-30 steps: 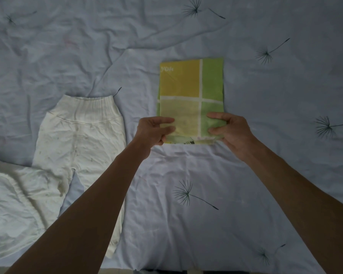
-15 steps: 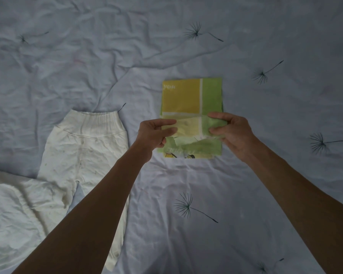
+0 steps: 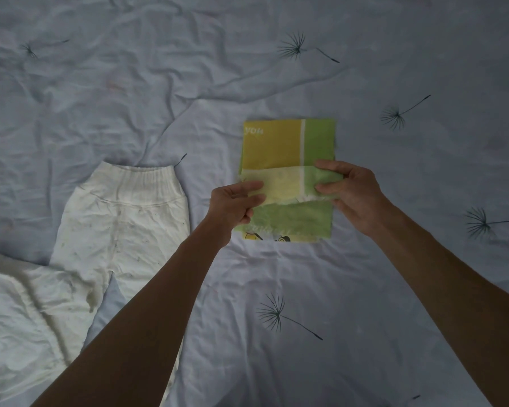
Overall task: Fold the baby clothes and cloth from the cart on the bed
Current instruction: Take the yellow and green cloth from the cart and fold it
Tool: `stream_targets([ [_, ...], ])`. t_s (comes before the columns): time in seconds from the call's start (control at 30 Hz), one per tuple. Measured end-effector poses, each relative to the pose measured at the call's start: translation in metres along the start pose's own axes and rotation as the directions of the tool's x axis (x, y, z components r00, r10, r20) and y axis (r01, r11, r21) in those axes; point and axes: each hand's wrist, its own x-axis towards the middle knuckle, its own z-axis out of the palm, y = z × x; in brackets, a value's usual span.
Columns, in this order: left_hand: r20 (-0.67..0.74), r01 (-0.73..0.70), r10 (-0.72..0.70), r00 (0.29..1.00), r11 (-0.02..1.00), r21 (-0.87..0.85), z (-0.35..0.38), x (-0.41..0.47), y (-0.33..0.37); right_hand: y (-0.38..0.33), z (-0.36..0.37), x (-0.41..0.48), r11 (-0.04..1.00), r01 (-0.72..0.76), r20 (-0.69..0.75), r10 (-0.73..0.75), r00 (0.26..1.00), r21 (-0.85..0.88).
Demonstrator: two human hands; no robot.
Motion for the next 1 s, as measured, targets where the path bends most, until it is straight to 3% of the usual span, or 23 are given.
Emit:
stream_targets([
  [0.27, -0.067, -0.014, 0.011, 0.998, 0.999, -0.046, 0.004, 0.006, 0.0, -0.002, -0.002, 0.008, 1.0, -0.002, 0.006, 0.002, 1.0, 0.0],
  [0.5, 0.048, 0.052, -0.049, 0.998, 0.997, -0.055, 0.01, 0.015, 0.007, -0.002, 0.0, 0.014, 1.0, -0.009, 0.013, 0.009, 1.0, 0.016],
  [1.0, 0.042, -0.112, 0.114, 0.993, 0.992, -0.055, 0.01, 0.036, 0.065, -0.033, 0.002, 0.03, 0.999, 0.045, 0.004, -0.045, 0.999, 0.003],
])
